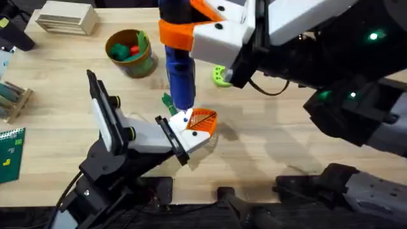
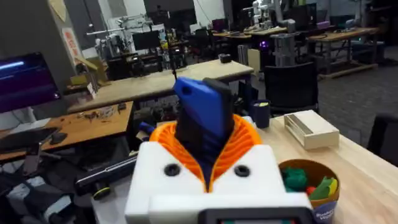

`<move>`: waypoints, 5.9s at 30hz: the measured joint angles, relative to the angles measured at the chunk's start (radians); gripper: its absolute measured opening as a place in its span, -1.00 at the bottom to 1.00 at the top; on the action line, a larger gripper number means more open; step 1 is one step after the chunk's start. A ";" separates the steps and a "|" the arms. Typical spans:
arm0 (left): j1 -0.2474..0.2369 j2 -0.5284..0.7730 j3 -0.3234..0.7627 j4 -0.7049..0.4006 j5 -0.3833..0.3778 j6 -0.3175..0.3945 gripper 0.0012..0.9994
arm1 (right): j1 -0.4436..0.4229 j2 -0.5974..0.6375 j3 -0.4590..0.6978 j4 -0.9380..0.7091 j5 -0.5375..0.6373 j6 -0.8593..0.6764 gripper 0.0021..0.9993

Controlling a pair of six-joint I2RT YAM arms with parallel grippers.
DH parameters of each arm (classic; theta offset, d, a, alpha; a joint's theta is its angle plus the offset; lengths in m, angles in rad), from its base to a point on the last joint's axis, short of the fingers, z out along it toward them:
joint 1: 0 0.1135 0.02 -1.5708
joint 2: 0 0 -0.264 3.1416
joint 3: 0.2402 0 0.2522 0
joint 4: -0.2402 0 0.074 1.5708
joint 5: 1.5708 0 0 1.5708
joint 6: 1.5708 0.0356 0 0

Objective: Pick up the gripper from the table and insert it into the empty holder that is missing its gripper. Then pick up a screw, insert it into the mounting hole, and use the screwdriver to tighten it. Finally, clean up the table by picking up the vegetable and placing it into the bucket.

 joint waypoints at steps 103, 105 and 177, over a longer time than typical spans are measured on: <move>0.000 0.000 0.000 -0.001 0.000 0.010 -0.99 | -0.004 0.033 0.000 -0.031 -0.034 0.053 -0.94; 0.000 0.000 0.000 -0.001 0.000 0.010 -0.99 | -0.004 0.033 0.000 -0.033 -0.031 0.056 -0.94; 0.000 0.000 0.000 -0.001 -0.007 0.010 -0.99 | -0.469 0.353 -0.004 -0.685 0.797 -1.260 -0.94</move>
